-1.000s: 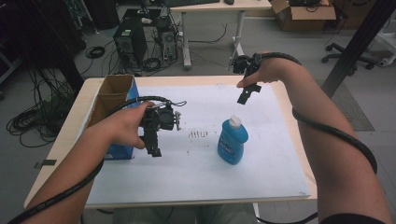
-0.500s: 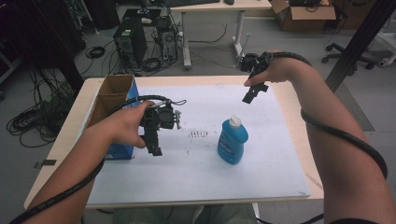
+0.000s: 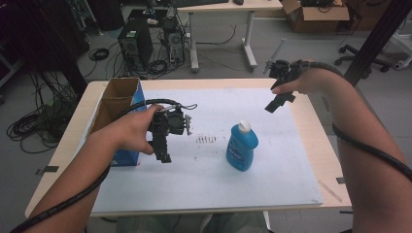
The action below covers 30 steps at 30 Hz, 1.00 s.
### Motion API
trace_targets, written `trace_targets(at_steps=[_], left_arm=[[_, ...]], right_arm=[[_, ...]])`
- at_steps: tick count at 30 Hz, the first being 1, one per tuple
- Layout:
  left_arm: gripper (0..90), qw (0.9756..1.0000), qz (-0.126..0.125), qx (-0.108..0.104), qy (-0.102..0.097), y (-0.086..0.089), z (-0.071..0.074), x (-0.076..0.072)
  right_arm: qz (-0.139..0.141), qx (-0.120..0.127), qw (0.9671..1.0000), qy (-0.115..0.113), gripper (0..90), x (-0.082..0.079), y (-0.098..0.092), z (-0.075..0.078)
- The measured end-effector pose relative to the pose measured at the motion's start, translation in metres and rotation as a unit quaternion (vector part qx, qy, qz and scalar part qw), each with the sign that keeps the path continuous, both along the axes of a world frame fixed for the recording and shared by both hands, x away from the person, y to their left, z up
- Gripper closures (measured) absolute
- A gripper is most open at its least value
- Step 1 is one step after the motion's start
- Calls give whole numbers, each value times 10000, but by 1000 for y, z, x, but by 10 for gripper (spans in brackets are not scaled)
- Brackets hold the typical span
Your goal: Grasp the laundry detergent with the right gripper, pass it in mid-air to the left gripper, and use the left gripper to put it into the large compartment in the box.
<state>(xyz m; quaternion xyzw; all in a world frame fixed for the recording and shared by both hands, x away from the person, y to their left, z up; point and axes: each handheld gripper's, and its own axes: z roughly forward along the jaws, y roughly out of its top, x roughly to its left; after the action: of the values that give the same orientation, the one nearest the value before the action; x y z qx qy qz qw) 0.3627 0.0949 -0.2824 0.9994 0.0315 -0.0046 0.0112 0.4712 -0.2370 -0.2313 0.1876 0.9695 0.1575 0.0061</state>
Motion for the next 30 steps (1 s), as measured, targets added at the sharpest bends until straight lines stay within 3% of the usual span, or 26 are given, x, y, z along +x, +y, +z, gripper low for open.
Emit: trace_targets(at_steps=[12,27,30], left_arm=[[2,10000,-45,9,-14,0,1,-2],[2,10000,-29,32,4,4,0,-3],[2,10000,-38,33,6,4,0,-3]], right_arm=[[17,2,10000,33,37,-25,-21,-14],[160,7,9999,-24,38,-46,-28,-22],[148,126,9998,-28,39,-50,-32,-28]])
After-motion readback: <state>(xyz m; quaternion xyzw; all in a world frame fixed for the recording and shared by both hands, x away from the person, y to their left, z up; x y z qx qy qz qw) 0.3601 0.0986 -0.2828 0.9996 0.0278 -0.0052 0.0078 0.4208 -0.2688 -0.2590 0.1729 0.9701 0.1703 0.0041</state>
